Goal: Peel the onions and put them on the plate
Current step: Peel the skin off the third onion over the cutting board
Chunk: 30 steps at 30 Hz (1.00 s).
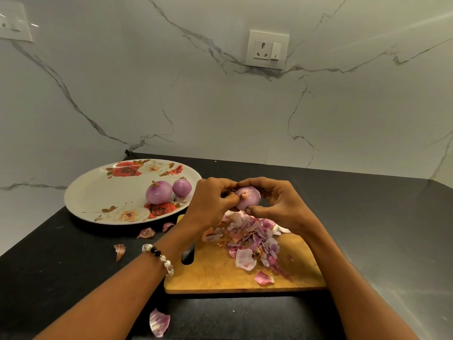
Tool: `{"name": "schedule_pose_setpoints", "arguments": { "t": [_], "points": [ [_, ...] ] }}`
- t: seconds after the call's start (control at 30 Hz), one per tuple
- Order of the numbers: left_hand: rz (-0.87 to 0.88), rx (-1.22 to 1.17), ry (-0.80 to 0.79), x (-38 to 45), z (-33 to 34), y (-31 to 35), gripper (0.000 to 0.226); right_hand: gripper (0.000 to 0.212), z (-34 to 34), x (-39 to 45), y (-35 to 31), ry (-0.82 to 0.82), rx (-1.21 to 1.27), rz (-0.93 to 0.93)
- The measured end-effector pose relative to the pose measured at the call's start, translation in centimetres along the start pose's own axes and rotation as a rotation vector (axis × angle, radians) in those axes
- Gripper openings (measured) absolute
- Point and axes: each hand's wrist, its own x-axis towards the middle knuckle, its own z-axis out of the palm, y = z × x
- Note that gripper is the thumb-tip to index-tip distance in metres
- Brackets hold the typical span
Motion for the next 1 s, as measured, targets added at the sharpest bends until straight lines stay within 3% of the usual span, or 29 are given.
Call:
{"name": "schedule_pose_setpoints", "arguments": {
  "t": [0.17,0.6,0.83,1.0],
  "points": [
    [-0.093,-0.094,0.11,0.4,-0.8,-0.1,0.017,0.049,0.0,-0.2,-0.3,0.05,0.195,0.027],
    [-0.312,-0.504,-0.114,0.6,-1.2,0.4,0.023,0.047,-0.1,-0.1,-0.2,0.105,0.19,0.079],
    [-0.287,-0.309,-0.068,0.4,-1.0,0.1,0.02,0.047,0.1,-0.2,-0.3,0.052,0.213,0.086],
    [-0.26,-0.352,0.023,0.4,-0.6,0.1,0.016,0.044,0.1,-0.2,-0.3,0.101,0.248,0.067]
  ]
}}
